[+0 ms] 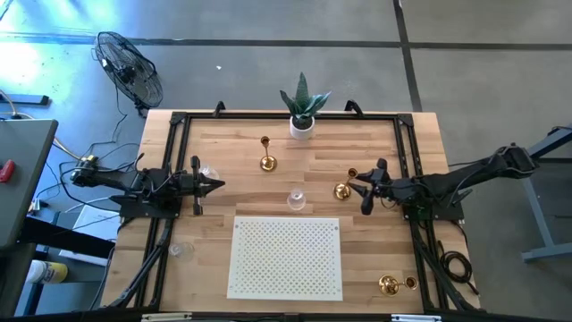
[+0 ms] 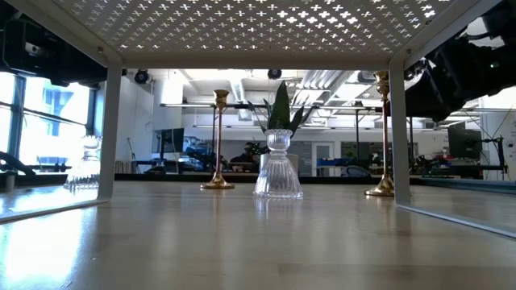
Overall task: Pick & Place candle stick holders
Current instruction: Put the middle candle holder on the shelf
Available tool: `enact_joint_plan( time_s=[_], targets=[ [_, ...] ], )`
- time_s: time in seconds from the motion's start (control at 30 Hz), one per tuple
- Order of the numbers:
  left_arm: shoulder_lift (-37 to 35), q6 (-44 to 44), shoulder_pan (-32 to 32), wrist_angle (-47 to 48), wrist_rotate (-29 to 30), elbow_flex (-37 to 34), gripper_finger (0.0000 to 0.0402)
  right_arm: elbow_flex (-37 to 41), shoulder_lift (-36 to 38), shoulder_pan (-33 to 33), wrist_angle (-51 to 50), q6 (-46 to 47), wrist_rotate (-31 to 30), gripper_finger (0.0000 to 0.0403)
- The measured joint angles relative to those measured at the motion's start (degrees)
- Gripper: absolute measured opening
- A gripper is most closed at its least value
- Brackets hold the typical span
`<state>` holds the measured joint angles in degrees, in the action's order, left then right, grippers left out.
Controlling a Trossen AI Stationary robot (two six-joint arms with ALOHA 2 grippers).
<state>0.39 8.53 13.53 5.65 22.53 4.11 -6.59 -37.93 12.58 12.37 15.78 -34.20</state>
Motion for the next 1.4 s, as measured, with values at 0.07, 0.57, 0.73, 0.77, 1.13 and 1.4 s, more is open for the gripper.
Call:
enact_joint_plan(
  time_s=[0.07, 0.57, 0.73, 0.77, 1.13, 1.4],
  targets=[
    [0.02, 0.0, 0.0, 0.0, 0.0, -0.01, 0.0001, 0.01, -1.33, -0.85, 0.93, -0.67, 0.89, 0.0138],
    [-0.01, -0.02, 0.01, -0.01, -0.01, -0.01, 0.0001, 0.0, -9.11, -6.32, 6.77, -0.82, 4.97, 0.0138],
    [-0.01, 0.01, 0.01, 0.0, -0.01, -0.01, 0.0001, 0.0, -9.34, -7.7, 6.82, -0.82, 5.22, 0.0138],
    [0.01, -0.02, 0.0, 0.0, 0.01, 0.01, 0.0001, 0.0, -9.34, -7.91, 6.78, -0.84, 5.23, 0.0138],
    [0.0, -0.01, -0.01, 0.0, 0.0, 0.0, 0.0001, 0.0, -9.34, -8.85, 6.78, -1.27, 5.69, 0.0137],
    [0.02, -0.01, 0.0, 0.0, 0.0, -0.01, 0.0001, 0.0, -9.34, -8.83, 6.76, -1.3, 5.35, 0.0136]
  ],
)
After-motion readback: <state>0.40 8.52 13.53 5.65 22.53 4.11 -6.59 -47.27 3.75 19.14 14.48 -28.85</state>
